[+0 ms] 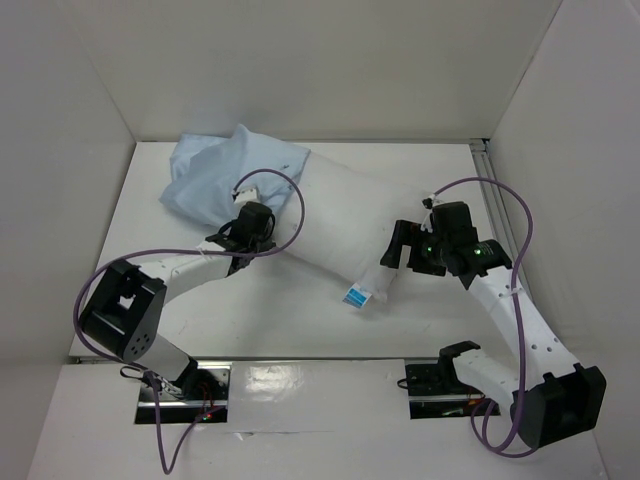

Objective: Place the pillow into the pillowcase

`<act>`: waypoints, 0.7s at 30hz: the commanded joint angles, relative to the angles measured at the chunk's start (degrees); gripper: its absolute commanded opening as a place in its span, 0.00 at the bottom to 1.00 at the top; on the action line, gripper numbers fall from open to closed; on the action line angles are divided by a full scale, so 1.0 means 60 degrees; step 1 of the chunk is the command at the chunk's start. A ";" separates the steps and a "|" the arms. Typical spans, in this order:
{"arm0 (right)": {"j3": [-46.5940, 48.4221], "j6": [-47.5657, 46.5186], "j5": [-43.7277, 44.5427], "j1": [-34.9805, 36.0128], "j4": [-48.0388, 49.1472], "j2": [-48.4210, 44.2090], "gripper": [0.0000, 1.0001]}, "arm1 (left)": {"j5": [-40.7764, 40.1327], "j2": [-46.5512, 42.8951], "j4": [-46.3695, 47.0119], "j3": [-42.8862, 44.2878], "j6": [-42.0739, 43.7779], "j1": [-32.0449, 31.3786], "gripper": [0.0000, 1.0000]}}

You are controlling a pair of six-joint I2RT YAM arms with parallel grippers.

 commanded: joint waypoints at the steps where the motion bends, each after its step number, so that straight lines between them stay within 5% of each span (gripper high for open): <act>1: 0.0233 -0.0015 -0.0042 -0.0052 0.0022 0.0012 1.00 | 0.0047 -0.0323 0.0099 -0.0036 -0.0380 0.0024 0.26; 3: 0.0233 -0.0015 -0.0042 -0.0052 0.0110 0.0012 1.00 | -0.0055 -0.0440 0.0098 -0.0138 -0.0642 0.0024 0.12; 11: 0.0146 -0.0015 -0.0145 -0.0052 0.0110 0.0012 1.00 | -0.0143 -0.0442 -0.0209 0.0051 -0.0834 0.0024 0.00; 21: -0.0966 0.0277 -0.1138 -0.0052 0.0460 -0.0076 1.00 | 0.0032 -0.0954 -0.0722 -0.0168 -0.1449 -0.0400 0.00</act>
